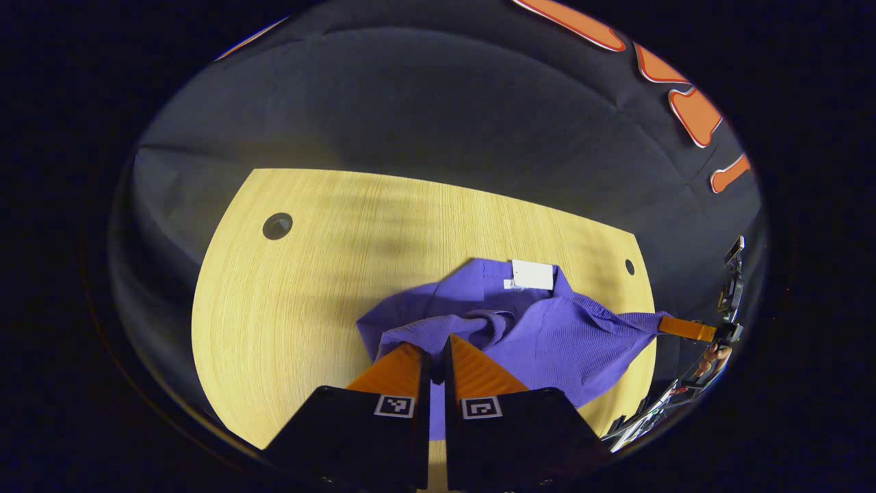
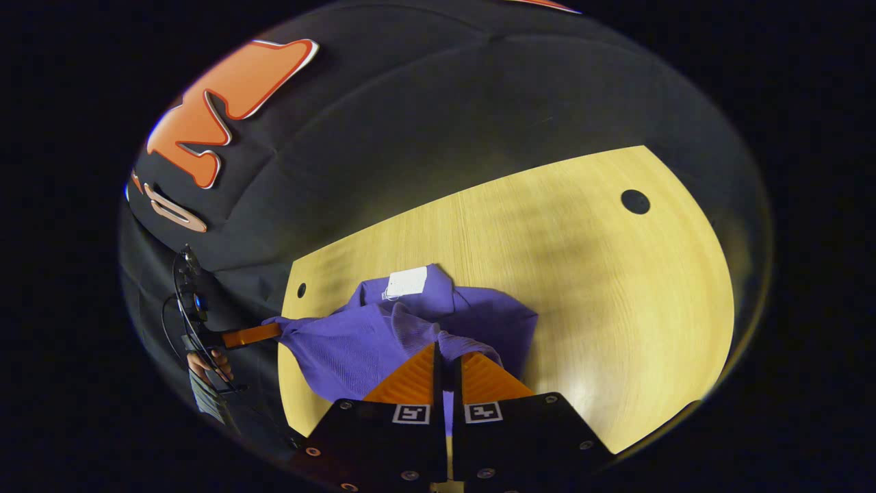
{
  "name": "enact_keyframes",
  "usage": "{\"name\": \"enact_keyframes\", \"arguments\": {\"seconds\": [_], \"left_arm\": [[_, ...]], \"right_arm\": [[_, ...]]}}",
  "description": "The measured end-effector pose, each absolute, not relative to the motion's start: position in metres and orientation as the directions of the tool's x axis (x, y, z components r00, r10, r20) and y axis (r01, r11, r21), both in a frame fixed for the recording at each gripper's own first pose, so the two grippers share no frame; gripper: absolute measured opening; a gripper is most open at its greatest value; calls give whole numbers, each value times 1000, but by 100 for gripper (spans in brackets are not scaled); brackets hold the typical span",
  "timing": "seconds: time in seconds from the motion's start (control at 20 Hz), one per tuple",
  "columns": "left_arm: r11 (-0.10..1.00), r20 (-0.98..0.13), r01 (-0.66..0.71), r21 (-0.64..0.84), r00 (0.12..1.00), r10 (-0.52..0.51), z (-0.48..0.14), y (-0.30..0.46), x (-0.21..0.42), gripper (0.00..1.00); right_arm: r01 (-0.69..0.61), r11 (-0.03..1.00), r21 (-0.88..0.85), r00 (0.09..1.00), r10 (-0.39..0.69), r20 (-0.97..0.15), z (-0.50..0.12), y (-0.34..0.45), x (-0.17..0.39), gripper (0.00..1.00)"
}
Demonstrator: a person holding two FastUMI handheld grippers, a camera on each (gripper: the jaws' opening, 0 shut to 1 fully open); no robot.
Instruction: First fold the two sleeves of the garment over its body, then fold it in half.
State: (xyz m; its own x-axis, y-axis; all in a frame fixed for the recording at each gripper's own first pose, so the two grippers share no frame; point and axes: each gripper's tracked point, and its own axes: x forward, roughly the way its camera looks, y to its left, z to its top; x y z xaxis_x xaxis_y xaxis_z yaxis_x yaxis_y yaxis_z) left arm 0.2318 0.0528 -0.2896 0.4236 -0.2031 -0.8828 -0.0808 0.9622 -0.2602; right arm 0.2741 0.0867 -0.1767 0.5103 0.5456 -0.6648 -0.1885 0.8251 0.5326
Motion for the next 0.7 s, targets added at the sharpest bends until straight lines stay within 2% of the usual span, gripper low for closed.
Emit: {"name": "enact_keyframes", "arguments": {"seconds": [0.25, 0.35, 0.45, 0.5, 0.55, 0.6, 0.7], "left_arm": [[968, -861, -118, -222, 490, -138, -296, 64, 255, 13], [983, -843, -121, -136, 535, -51, -291, 82, 271, 18], [987, -814, -128, -100, 581, -7, -278, 95, 283, 25], [988, -800, -124, -96, 600, -3, -267, 96, 284, 25], [988, -792, -123, -93, 610, 1, -261, 94, 285, 25], [987, -784, -121, -105, 621, -7, -256, 90, 287, 27], [984, -767, -114, -135, 641, -31, -256, 74, 288, 48]], "right_arm": [[-124, 786, 606, 540, 566, -624, -174, 92, 306, 7], [-110, 776, 621, 550, 568, -613, -171, 93, 315, 10], [-108, 768, 631, 566, 570, -596, -167, 95, 323, 12], [-96, 773, 627, 573, 558, -600, -166, 92, 324, 18], [-89, 777, 624, 583, 548, -600, -165, 89, 325, 36], [-85, 778, 622, 597, 539, -593, -161, 88, 328, 40], [-79, 787, 612, 627, 517, -584, -153, 82, 328, 44]]}}
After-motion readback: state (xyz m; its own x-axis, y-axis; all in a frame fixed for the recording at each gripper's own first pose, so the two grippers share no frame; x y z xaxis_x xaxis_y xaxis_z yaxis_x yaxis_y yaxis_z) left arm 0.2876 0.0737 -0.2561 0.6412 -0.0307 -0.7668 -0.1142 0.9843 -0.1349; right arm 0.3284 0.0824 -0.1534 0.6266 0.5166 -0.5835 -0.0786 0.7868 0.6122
